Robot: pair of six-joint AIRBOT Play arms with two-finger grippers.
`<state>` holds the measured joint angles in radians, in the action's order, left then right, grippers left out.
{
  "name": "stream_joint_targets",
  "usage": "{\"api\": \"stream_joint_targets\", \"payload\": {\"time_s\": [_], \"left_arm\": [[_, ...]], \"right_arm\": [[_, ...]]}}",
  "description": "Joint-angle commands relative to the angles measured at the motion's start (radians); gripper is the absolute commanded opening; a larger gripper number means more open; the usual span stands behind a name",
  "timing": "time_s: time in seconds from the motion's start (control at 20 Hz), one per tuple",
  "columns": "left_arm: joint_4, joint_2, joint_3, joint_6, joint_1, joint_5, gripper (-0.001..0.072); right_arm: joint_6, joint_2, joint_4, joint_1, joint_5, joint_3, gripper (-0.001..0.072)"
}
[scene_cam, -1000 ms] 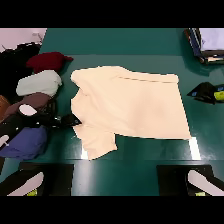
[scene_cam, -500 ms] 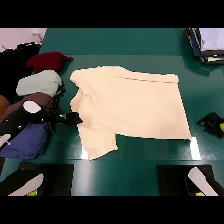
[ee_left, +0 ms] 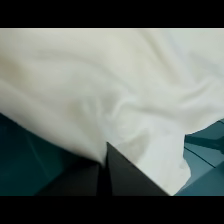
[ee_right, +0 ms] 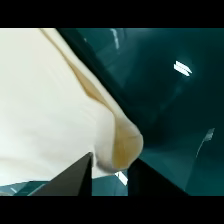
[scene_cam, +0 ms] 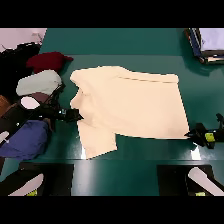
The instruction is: Fold the shirts.
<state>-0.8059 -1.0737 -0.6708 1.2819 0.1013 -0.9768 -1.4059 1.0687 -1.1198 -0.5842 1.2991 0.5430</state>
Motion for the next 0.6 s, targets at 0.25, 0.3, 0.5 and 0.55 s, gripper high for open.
{"api": "stream_joint_targets", "payload": {"time_s": [0.25,0.3,0.5,0.55], "left_arm": [[-0.277,0.160,-0.212,0.153,0.000,-0.072,0.0023],[-0.327,0.201,-0.297,0.166,0.000,-0.105,0.0023],[-0.438,0.309,-0.752,0.185,0.000,-0.159,0.0023],[-0.445,0.317,-0.880,0.185,0.000,-0.161,0.0023]], "right_arm": [[0.000,-0.076,0.030,0.236,-0.007,0.259,0.0012],[0.000,-0.119,0.030,0.270,-0.008,0.343,0.0012],[-0.027,-0.228,0.027,0.377,-0.059,0.760,0.0012],[-0.027,-0.242,0.027,0.390,-0.070,0.866,0.0012]]}}
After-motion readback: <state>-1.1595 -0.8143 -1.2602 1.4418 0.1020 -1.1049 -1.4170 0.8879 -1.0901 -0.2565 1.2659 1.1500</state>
